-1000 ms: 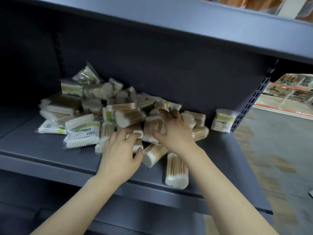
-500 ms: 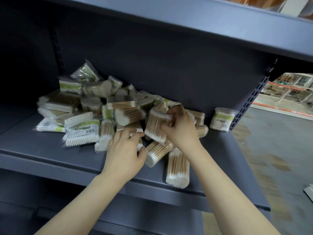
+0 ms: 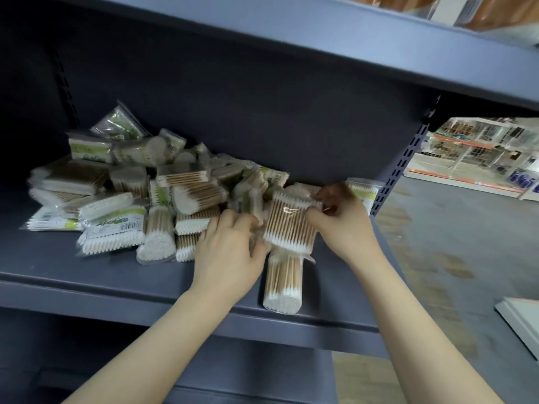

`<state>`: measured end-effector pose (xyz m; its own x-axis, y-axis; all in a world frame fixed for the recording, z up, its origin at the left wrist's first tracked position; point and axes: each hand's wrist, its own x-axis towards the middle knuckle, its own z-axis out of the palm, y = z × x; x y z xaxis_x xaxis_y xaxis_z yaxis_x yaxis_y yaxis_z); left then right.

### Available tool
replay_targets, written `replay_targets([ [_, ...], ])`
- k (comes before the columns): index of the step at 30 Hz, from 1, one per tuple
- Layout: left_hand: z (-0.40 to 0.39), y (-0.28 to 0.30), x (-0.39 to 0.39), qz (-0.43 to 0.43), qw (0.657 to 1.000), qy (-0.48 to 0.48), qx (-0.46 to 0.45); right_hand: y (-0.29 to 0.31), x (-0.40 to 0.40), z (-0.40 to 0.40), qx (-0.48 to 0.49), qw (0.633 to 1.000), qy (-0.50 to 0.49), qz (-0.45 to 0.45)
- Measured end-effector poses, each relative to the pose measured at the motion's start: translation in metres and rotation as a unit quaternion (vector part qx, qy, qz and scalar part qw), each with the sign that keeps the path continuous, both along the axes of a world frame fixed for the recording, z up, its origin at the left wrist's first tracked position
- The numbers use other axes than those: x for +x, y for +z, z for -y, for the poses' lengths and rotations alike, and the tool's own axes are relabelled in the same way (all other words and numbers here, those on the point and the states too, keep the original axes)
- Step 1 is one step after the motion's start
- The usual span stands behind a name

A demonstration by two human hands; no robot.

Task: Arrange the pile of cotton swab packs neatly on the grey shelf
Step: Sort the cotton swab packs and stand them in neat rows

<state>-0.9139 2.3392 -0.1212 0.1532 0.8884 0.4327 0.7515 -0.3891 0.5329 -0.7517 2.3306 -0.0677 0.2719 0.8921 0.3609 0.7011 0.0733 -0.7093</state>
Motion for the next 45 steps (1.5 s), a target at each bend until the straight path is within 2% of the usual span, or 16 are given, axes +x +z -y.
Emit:
replay_targets([
  [4, 0.005, 0.0, 0.017, -0.003, 0.999, -0.034, -0.006, -0.004, 0.022, 0.015, -0.01, 0.999, -0.03, -0.016],
  [15, 0.016, 0.002, 0.07, -0.043, 0.989, -0.14, -0.016, -0.024, 0.083, 0.055, -0.028, 0.983, -0.119, -0.14],
  [22, 0.024, -0.001, 0.095, -0.069, 0.964, -0.257, -0.025, -0.032, 0.109, 0.061, -0.049, 0.961, -0.148, -0.228],
  [26, 0.02, -0.001, 0.106, -0.073, 0.965, -0.252, -0.007, -0.039, 0.116, 0.055, -0.076, 0.952, -0.135, -0.265],
  [33, 0.011, 0.002, 0.116, -0.006, 0.967, -0.253, -0.027, -0.048, 0.123, 0.048, -0.086, 0.934, -0.104, -0.331],
  [38, 0.004, 0.004, 0.124, 0.027, 0.972, -0.235, -0.008, -0.045, 0.129, 0.049, -0.078, 0.924, -0.038, -0.372],
  [42, -0.001, 0.008, 0.13, 0.068, 0.979, -0.193, -0.009, -0.044, 0.131, 0.052, -0.089, 0.953, 0.024, -0.287],
  [45, -0.003, 0.01, 0.135, 0.102, 0.978, -0.182, -0.015, -0.045, 0.13, 0.052, -0.081, 0.966, 0.022, -0.245],
])
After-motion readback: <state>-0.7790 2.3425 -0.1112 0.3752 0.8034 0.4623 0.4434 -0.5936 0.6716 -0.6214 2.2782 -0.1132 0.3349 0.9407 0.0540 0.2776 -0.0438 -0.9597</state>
